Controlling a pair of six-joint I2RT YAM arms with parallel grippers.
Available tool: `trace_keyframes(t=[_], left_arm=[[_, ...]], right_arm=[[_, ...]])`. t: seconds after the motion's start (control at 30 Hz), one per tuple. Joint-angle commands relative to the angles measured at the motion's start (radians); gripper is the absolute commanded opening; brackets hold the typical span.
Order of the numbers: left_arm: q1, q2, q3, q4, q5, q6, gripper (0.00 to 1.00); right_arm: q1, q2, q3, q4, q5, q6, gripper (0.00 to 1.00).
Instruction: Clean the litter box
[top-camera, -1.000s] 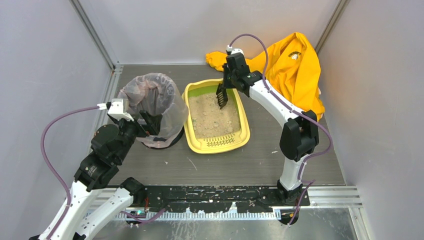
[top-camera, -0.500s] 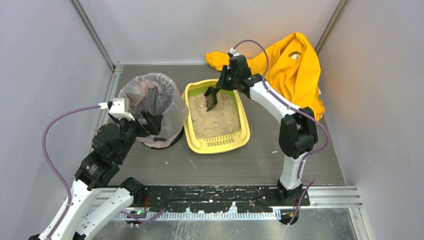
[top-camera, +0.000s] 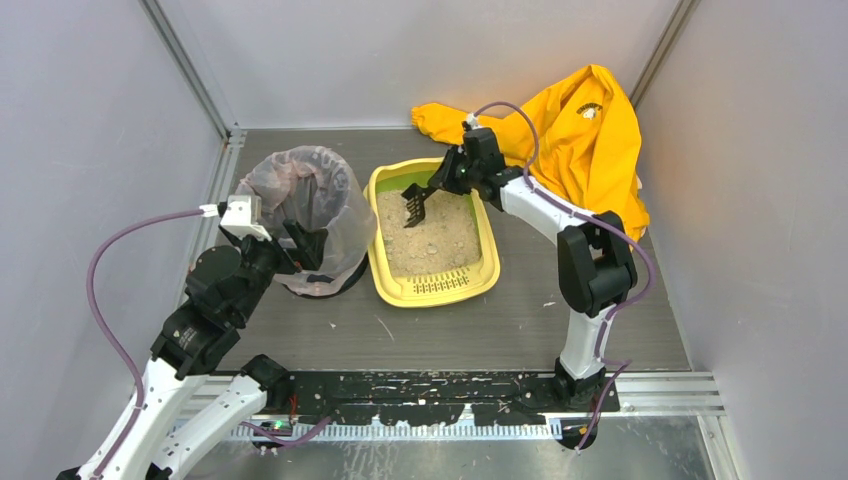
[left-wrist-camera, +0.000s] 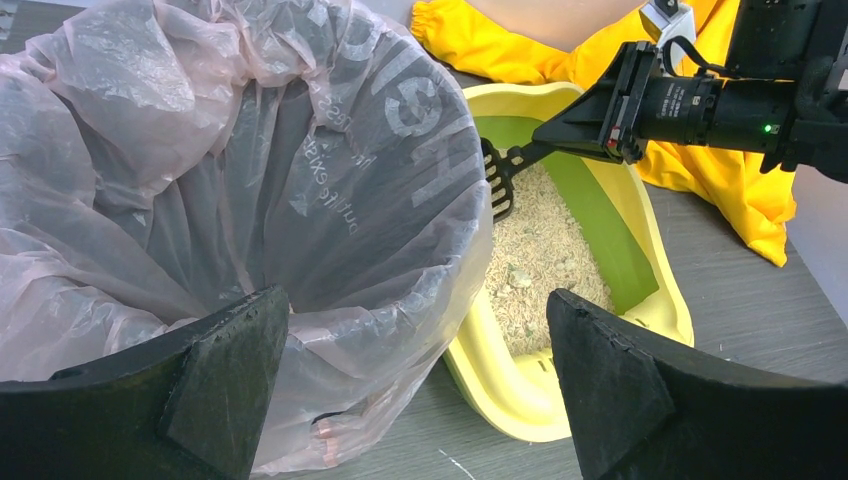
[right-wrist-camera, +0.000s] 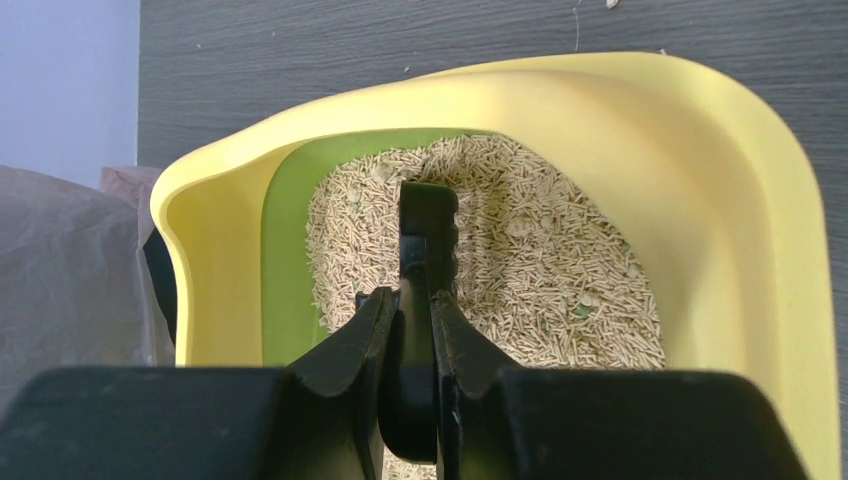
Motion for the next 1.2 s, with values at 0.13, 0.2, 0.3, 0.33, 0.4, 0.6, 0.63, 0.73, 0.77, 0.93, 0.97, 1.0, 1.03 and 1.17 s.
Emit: trace_keyframes(t=[0.13,0.2,0.3,0.33,0.4,0.6,0.63,0.73,0.77,0.93,0.97,1.0,1.03,1.17], left_arm=[[-0.003,0.004,0.010,0.042,0.018,0.011,1.00],[-0.003,0.006,0.011,0.043,0.018,0.011,1.00],[-0.003,0.007,0.010,0.043,0.018,0.013,1.00],[-0.003,0.008,0.010,0.043,0.018,0.013,1.00],[-0.003,0.010,0.010,0.043,0.021,0.013,1.00],[-0.003,0.006,0.007,0.048,0.022,0.011,1.00],[-0.003,0.008,0.007,0.048,0.024,0.011,1.00],[-0.002,0.010,0.008,0.050,0.030,0.011,1.00],[-0.002,0.011,0.007,0.049,0.030,0.011,1.00],[-0.003,0.005,0.007,0.046,0.024,0.012,1.00],[-0.002,0.005,0.009,0.044,0.024,0.013,1.00],[-0.002,0.005,0.010,0.043,0.023,0.013,1.00],[-0.002,0.006,0.011,0.043,0.022,0.014,1.00],[-0.002,0.006,0.011,0.045,0.022,0.014,1.00]], right_arm=[[0.019,-0.061,-0.049,0.062,-0.102,0.058,0.01],[0.010,-0.077,-0.055,0.064,-0.107,0.057,0.01],[-0.019,-0.109,-0.078,0.095,-0.155,0.080,0.01],[-0.033,-0.119,-0.093,0.119,-0.181,0.100,0.00],[-0.065,-0.133,-0.124,0.186,-0.243,0.149,0.01],[-0.114,-0.176,-0.182,0.217,-0.264,0.161,0.01],[-0.118,-0.183,-0.187,0.218,-0.265,0.162,0.01],[-0.128,-0.202,-0.201,0.229,-0.278,0.172,0.01],[-0.131,-0.209,-0.207,0.234,-0.281,0.174,0.01],[-0.160,-0.248,-0.252,0.290,-0.327,0.214,0.01],[-0.169,-0.253,-0.260,0.299,-0.337,0.222,0.01],[-0.179,-0.261,-0.270,0.304,-0.345,0.229,0.01],[-0.188,-0.270,-0.280,0.307,-0.348,0.229,0.01],[-0.234,-0.308,-0.320,0.318,-0.366,0.236,0.01]])
